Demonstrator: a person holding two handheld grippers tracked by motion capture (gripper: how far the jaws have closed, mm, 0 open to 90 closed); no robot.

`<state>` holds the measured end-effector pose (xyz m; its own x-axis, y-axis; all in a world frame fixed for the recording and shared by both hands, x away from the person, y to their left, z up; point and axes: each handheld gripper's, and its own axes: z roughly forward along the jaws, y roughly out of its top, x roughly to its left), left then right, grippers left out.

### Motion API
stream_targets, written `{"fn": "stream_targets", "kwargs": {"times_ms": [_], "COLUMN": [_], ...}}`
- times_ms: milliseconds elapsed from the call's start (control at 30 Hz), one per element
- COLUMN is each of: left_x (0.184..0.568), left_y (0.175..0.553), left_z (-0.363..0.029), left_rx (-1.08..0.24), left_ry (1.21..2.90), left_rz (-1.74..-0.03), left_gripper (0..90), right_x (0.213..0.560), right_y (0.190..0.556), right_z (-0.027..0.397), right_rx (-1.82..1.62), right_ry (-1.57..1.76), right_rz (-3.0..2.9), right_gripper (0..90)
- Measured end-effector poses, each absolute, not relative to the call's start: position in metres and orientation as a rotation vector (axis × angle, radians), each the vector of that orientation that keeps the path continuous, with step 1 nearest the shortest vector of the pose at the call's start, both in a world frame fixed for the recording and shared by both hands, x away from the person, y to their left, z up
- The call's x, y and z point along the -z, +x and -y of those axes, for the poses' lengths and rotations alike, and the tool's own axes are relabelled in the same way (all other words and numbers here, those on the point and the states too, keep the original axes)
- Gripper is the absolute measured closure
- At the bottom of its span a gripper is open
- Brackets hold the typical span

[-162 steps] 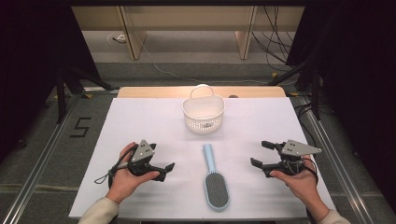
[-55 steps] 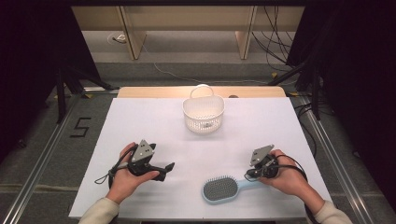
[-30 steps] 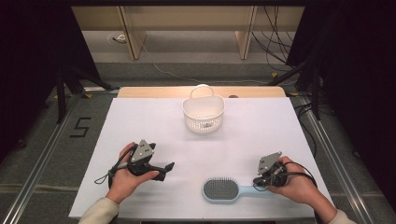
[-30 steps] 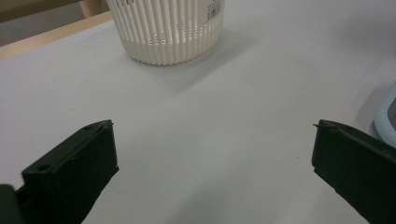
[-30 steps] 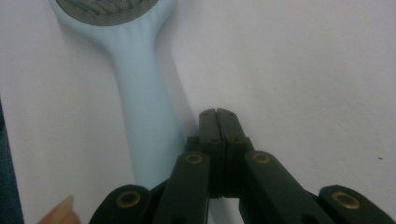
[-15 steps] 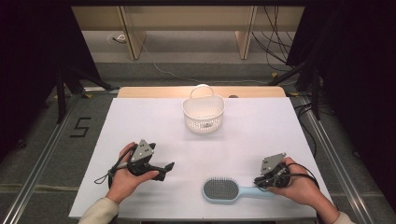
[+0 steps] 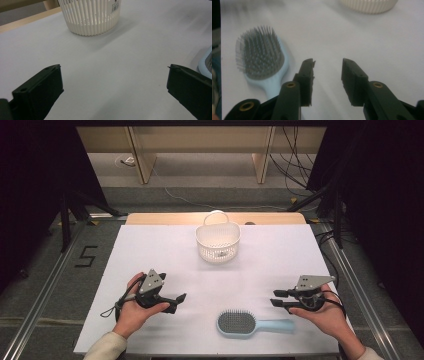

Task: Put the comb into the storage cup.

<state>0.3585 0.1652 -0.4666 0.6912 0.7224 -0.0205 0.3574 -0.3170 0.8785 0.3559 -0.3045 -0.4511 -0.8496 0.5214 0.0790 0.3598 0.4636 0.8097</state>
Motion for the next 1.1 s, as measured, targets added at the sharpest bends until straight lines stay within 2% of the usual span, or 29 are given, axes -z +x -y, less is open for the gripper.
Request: {"fn": "stream_targets", "kwargs": {"times_ms": [67,100,167,200,233,333,367,433,600,800,900,1100], "left_x": [0.467,0.467,0.467,0.466,0.466,0.465,0.465,0.464,0.465,0.463,0.463,0.464], "left_y": [0.359,0.359,0.358,0.358,0.358,0.357,0.357,0.356,0.353,0.351,0.35,0.35], "left_z": [-0.165,-0.165,-0.166,-0.166,-0.166,-0.166,-0.165,-0.165,-0.167,-0.171,-0.17,-0.17], "left_rx": [-0.471,-0.471,-0.472,-0.471,-0.471,-0.474,-0.474,-0.478,-0.478,-0.473,-0.473,-0.481], "left_ry": [1.929,1.929,1.93,1.928,1.928,1.929,1.928,1.929,1.928,1.909,1.912,1.923], "left_rz": [-0.838,-0.838,-0.839,-0.839,-0.839,-0.836,-0.836,-0.832,-0.836,-0.846,-0.84,-0.838], "left_gripper": [0.0,0.0,0.0,0.0,0.0,0.0,0.0,0.0,0.0,0.0,0.0,0.0], "right_x": [0.45,0.447,0.446,0.442,0.442,0.436,0.436,0.434,0.433,0.429,0.429,0.427], "right_y": [0.356,0.357,0.357,0.356,0.356,0.355,0.355,0.355,0.356,0.357,0.358,0.358], "right_z": [0.306,0.311,0.313,0.317,0.317,0.322,0.322,0.324,0.323,0.322,0.322,0.322], "right_rx": [-1.36,-1.434,-1.457,-1.514,-1.514,-1.576,-1.576,-1.599,-1.608,-1.633,-1.626,-1.633], "right_ry": [0.778,0.815,0.827,0.842,0.842,0.859,0.859,0.874,0.835,0.781,0.791,0.789], "right_rz": [-2.499,-2.42,-2.39,-2.289,-2.289,-2.162,-2.162,-2.124,-2.112,-2.078,-2.075,-2.089], "right_gripper": [58.6,53.1,51.9,46.0,46.0,35.1,35.1,29.7,24.9,23.9,20.0,22.5]}}
